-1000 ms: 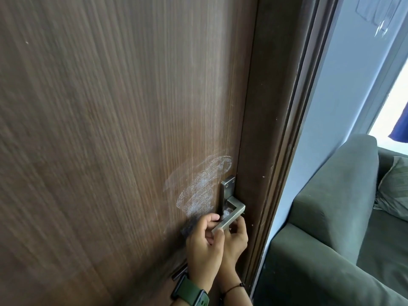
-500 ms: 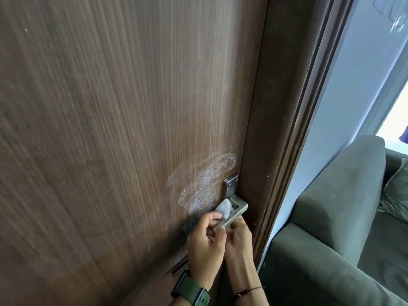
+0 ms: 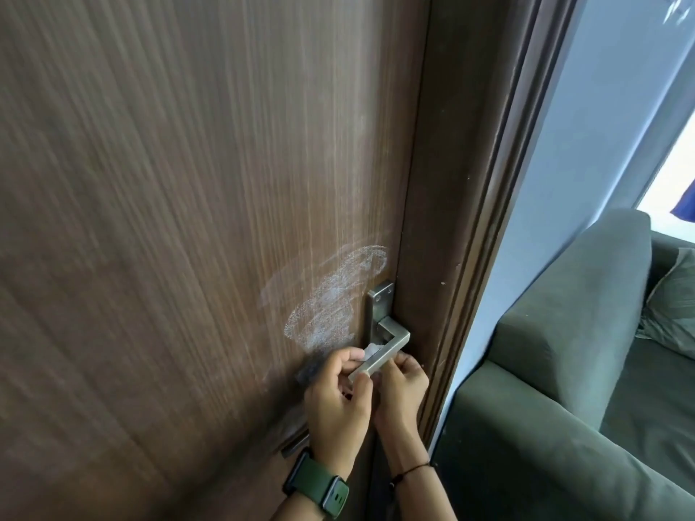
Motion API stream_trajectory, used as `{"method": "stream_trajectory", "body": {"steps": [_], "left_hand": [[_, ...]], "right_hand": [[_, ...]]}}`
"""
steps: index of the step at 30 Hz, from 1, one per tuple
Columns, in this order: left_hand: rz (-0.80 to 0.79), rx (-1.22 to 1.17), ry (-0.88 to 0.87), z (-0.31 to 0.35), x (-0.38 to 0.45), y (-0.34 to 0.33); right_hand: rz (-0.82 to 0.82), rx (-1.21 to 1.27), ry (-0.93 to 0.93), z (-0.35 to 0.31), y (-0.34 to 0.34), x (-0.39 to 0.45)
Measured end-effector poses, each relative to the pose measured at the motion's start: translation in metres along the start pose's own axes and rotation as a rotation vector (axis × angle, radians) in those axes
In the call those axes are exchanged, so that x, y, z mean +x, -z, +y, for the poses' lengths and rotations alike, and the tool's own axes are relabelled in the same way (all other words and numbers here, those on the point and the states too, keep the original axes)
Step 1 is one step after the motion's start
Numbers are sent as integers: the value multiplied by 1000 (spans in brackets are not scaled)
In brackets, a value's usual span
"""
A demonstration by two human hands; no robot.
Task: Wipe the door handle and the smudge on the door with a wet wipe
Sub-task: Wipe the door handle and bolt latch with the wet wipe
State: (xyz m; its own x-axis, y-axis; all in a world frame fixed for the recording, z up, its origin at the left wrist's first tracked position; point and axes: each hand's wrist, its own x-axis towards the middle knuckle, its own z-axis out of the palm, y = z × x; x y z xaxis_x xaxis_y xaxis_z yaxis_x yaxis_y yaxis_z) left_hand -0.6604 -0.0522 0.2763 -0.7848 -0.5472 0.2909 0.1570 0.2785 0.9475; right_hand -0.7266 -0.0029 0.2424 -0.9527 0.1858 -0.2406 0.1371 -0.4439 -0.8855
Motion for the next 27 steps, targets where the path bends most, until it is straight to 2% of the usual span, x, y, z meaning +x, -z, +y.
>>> {"method": "stream_trajectory", "body": {"steps": [6, 11, 13, 15, 17, 19, 24, 27], "left_hand": [[8, 4, 7, -2, 0, 0], [27, 12, 4, -4, -1, 0], [23, 7, 9, -3, -1, 1], [12, 7, 17, -3, -1, 1], [7, 7, 17, -3, -1, 1], [6, 15, 10, -3, -2, 2], [11, 12, 10, -2, -2, 0], [19, 3, 12, -1, -2, 0]], "right_hand": [[179, 148, 87, 2, -3, -1], [190, 303, 98, -5, -2, 2], [126, 342, 85, -6, -3, 3], [61, 213, 139, 0, -2, 2], [39, -92, 267, 9, -1, 0], [53, -284, 360, 15, 0, -1], [73, -428, 521, 17, -4, 0], [44, -426, 411, 26, 1, 2]]}}
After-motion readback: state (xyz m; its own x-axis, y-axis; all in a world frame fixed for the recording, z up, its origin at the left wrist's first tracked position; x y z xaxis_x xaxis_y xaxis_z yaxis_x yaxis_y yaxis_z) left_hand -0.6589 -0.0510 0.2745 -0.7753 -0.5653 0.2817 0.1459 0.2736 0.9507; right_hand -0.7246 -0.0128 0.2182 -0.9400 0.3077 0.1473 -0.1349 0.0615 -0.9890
